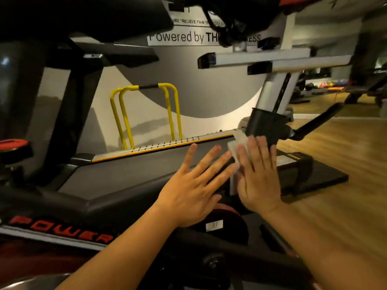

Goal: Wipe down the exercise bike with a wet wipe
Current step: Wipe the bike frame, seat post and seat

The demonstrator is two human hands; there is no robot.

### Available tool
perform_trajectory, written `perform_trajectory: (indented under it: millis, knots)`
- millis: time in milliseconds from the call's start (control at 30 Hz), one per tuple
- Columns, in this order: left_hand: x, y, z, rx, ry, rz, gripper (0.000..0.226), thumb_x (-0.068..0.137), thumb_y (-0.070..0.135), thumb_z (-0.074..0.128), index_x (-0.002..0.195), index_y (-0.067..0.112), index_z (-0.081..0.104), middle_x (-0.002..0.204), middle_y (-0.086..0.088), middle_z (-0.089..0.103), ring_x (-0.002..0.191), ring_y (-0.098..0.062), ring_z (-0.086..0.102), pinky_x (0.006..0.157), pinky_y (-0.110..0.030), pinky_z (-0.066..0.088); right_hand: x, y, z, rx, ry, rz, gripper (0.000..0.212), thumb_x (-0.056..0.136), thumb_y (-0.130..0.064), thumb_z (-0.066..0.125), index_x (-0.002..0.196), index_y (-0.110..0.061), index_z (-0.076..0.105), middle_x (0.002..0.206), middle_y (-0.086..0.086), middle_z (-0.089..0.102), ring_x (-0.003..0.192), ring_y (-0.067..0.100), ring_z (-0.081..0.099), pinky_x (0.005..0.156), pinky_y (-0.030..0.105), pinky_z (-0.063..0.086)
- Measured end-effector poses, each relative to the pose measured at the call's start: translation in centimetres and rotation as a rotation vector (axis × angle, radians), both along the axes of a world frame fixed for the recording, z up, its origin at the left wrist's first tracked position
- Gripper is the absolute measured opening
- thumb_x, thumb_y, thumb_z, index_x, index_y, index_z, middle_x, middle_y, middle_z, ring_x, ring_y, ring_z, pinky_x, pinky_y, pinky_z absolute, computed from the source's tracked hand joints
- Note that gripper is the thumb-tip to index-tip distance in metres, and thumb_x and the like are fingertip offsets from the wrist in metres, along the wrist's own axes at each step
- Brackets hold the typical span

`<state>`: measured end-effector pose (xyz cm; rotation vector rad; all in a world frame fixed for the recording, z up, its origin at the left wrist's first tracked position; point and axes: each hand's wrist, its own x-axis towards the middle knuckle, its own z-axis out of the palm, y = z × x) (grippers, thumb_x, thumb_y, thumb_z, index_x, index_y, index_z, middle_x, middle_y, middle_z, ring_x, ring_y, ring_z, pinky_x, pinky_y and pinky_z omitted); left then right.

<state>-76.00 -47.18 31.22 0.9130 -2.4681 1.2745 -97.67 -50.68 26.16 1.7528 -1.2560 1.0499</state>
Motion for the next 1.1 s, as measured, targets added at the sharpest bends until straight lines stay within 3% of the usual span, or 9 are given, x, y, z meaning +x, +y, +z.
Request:
perform_trajectory:
  millis: [133, 267, 400, 567, 633, 867, 1000, 1100]
  knots:
    - [-0.7, -1.0, 0.3, -0.05, 0.031, 0.041, 0.07, 0.099, 0.05, 0.035, 0.157, 0.017, 0.016, 0.165, -0.012, 0.005, 0.152, -0.034, -0.001, 0.118, -0.065, 0.006, 2.2, 1.5, -3.8, 0.115, -0.205, -0.008, 0.073, 0.096, -0.035, 0.033, 0.155, -0.011, -0.004, 0.163, 0.011, -0.004, 0.15, 0.032, 0.002, 0.117, 0.058, 0.013]
    - [-1.0, -1.2, -0.4, -0.126, 0.042, 0.076, 0.074, 0.098, 0.052, 0.034, 0.157, 0.012, 0.015, 0.164, -0.016, 0.006, 0.152, -0.036, 0.003, 0.119, -0.062, 0.002, 2.6, 0.3, 4.0, 0.044, -0.542, -0.058, 0.068, 0.101, -0.036, 0.027, 0.154, -0.006, -0.003, 0.162, 0.016, -0.008, 0.15, 0.029, -0.008, 0.119, 0.056, 0.008]
    - [-1.1, -1.5, -0.5, -0.17, 0.034, 0.087, 0.074, 0.099, 0.052, 0.034, 0.157, 0.012, 0.013, 0.164, -0.017, 0.006, 0.151, -0.036, 0.005, 0.119, -0.061, 0.003, 0.7, -0.9, 7.1, -0.008, -0.477, -0.054, 0.069, 0.101, -0.034, 0.032, 0.153, 0.0, 0.002, 0.161, 0.021, -0.004, 0.149, 0.032, -0.008, 0.12, 0.056, 0.003]
    - [-1.4, -1.3, -0.3, -0.134, 0.04, 0.111, 0.071, 0.101, 0.053, 0.024, 0.158, 0.013, 0.007, 0.165, -0.015, -0.001, 0.152, -0.034, -0.001, 0.12, -0.058, 0.0, 5.1, 2.0, -3.2, 0.137, -0.525, 0.077, 0.066, 0.102, -0.037, 0.021, 0.151, 0.004, 0.003, 0.16, 0.023, -0.005, 0.148, 0.039, -0.002, 0.116, 0.061, 0.016]
    - [-1.3, -1.3, -0.4, -0.121, 0.034, 0.12, 0.071, 0.101, 0.053, 0.022, 0.158, 0.014, 0.007, 0.165, -0.015, -0.003, 0.152, -0.034, -0.004, 0.12, -0.058, -0.003, 5.7, 2.2, -4.2, 0.164, -0.54, 0.055, 0.066, 0.103, -0.038, 0.021, 0.152, 0.001, 0.001, 0.16, 0.021, -0.006, 0.149, 0.038, -0.003, 0.116, 0.061, 0.017]
    - [-1.4, -0.9, 0.2, 0.009, 0.071, 0.089, 0.073, 0.1, 0.057, 0.027, 0.157, 0.015, 0.011, 0.165, -0.015, 0.004, 0.151, -0.038, 0.0, 0.117, -0.063, 0.015, -0.5, -0.8, 5.9, -0.011, -0.235, -0.018, 0.069, 0.097, -0.034, 0.04, 0.153, -0.002, 0.013, 0.16, 0.02, 0.008, 0.149, 0.032, 0.001, 0.12, 0.053, 0.003]
    - [-0.9, -1.1, 1.2, 0.03, -0.022, 0.066, 0.079, 0.096, 0.062, 0.035, 0.158, 0.017, 0.015, 0.164, -0.016, 0.003, 0.151, -0.039, 0.0, 0.115, -0.067, 0.013, 3.0, 0.4, 2.7, 0.039, -0.604, 0.008, 0.068, 0.1, -0.034, 0.034, 0.153, -0.001, 0.007, 0.161, 0.019, -0.001, 0.15, 0.031, -0.004, 0.12, 0.054, 0.008]
    - [-1.4, -1.5, 2.1, 0.045, -0.045, 0.041, 0.08, 0.094, 0.064, 0.034, 0.158, 0.019, 0.016, 0.165, -0.015, 0.003, 0.152, -0.036, -0.001, 0.116, -0.067, 0.011, 5.8, 1.3, -0.4, 0.103, -0.607, -0.02, 0.067, 0.101, -0.037, 0.025, 0.153, 0.0, 0.003, 0.161, 0.02, -0.004, 0.149, 0.033, -0.005, 0.119, 0.056, 0.01]
